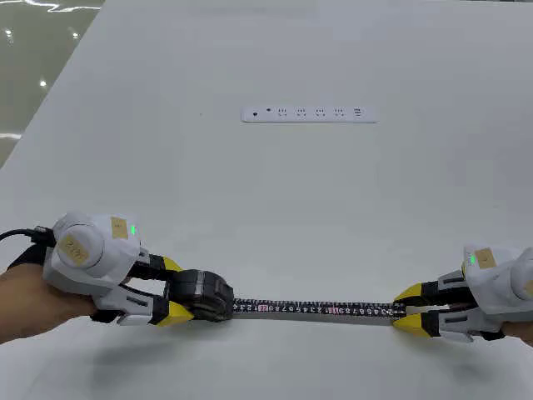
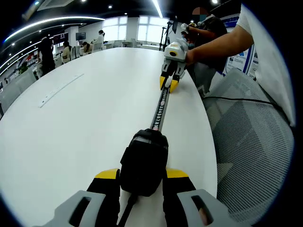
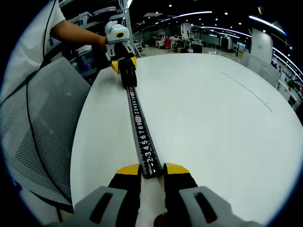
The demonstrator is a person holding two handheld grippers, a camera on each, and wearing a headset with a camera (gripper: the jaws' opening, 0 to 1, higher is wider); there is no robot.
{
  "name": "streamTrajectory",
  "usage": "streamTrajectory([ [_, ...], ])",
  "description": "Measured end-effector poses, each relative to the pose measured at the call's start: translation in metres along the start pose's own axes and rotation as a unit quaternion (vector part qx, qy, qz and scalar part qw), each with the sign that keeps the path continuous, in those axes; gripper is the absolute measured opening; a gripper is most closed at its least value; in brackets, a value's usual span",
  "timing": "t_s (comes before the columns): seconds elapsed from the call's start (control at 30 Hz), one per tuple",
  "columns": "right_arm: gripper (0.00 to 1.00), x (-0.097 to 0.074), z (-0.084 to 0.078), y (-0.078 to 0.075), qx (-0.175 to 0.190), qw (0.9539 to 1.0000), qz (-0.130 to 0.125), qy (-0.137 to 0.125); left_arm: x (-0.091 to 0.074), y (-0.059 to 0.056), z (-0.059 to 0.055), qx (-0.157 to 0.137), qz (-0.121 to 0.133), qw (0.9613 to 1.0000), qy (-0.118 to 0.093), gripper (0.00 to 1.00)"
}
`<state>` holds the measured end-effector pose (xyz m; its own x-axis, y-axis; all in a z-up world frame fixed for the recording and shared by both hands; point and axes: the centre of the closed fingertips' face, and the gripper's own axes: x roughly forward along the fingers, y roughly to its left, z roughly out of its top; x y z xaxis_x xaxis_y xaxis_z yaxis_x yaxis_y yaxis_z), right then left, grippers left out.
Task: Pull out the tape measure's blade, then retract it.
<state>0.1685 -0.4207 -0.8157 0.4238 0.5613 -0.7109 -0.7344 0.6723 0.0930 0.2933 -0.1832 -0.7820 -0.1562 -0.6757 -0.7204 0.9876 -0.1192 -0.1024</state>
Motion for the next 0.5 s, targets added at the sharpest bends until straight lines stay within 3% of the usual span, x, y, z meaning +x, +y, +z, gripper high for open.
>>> streamTrajectory([
  [0.2,0.23,0.0003,0.0008,-0.0005,0.011,0.9999,-0.001,-0.002,-0.0008,-0.0007,-0.0042,-0.01,0.0,0.9999,0.008,0.36],
  [0.37,0.28,-0.0018,-0.0012,-0.0006,0.015,0.9999,-0.002,0.0,-0.0045,0.0005,-0.0033,-0.035,0.003,0.9994,-0.005,0.42],
  [0.5,0.32,-0.002,-0.0006,0.0013,0.019,0.9998,-0.001,0.0,-0.006,-0.0017,-0.0061,-0.042,0.006,0.9991,-0.004,0.47],
])
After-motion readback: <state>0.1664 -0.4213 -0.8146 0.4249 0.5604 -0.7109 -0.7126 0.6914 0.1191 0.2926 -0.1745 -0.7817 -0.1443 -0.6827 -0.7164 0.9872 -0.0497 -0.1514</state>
